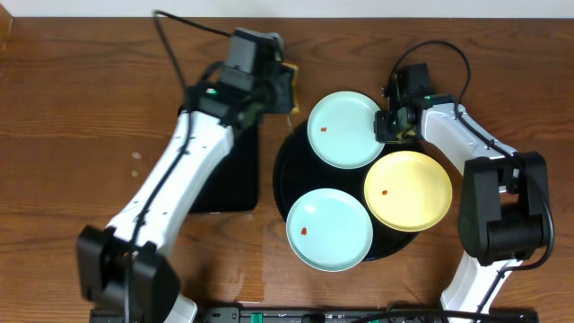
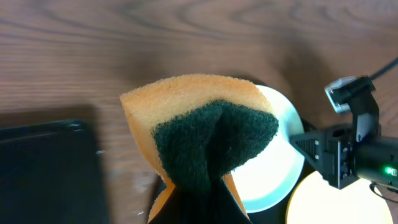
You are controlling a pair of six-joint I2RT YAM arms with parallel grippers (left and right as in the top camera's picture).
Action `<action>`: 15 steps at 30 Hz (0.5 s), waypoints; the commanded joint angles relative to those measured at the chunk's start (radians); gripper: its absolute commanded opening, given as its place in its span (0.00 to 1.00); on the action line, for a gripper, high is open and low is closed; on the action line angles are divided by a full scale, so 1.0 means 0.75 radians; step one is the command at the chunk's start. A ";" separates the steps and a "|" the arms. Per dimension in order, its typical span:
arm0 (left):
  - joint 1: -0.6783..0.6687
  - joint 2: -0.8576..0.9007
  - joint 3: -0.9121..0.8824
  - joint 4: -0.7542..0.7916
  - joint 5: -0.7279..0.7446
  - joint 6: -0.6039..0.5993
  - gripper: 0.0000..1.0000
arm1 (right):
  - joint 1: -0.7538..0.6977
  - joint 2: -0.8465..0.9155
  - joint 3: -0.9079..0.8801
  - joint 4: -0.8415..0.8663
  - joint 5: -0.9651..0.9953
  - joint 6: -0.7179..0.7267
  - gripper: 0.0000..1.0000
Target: Clean dirty plates on tray and stack at the side
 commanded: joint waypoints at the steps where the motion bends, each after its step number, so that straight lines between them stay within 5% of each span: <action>1: -0.075 0.093 0.024 0.048 0.018 -0.046 0.07 | -0.005 0.008 0.018 -0.001 -0.006 0.005 0.07; 15: -0.269 0.395 0.024 0.315 0.018 -0.220 0.08 | -0.003 0.008 0.018 -0.025 -0.006 0.005 0.01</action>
